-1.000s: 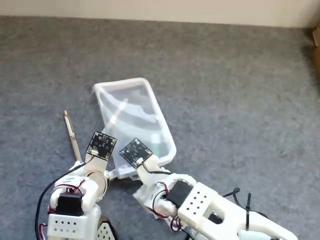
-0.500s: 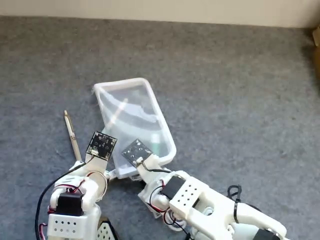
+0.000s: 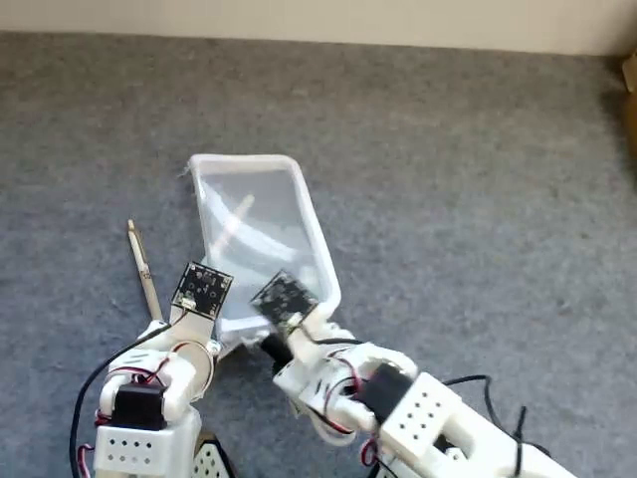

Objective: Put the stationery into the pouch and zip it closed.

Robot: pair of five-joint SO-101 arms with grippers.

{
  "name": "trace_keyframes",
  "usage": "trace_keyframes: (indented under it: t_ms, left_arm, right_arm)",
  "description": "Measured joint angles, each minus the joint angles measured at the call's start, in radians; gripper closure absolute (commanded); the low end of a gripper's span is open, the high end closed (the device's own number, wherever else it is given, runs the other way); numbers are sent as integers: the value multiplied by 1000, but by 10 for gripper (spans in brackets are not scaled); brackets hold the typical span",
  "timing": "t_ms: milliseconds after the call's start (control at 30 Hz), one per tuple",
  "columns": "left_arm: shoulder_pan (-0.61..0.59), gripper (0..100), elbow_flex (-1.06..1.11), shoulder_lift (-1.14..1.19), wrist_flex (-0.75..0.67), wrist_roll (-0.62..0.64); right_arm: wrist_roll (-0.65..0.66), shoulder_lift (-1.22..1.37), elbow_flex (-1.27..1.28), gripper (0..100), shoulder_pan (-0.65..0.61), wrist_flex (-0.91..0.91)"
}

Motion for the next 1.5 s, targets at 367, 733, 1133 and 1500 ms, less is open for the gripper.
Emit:
trace_keyframes:
  t_ms: [367,733,1133,1500]
  left_arm:
    - [9,993,0,0,0,0]
    - [-83,993,-133,0,0,2]
    - [38,728,-267,0,28,2]
    - [40,723,-267,0,28,0]
  right_arm:
    - [0,-218,55,994,37,0]
    - [0,-222,78,994,51,-23]
    - [-54,-222,78,994,118,-75]
    - [-55,-222,78,994,118,-98]
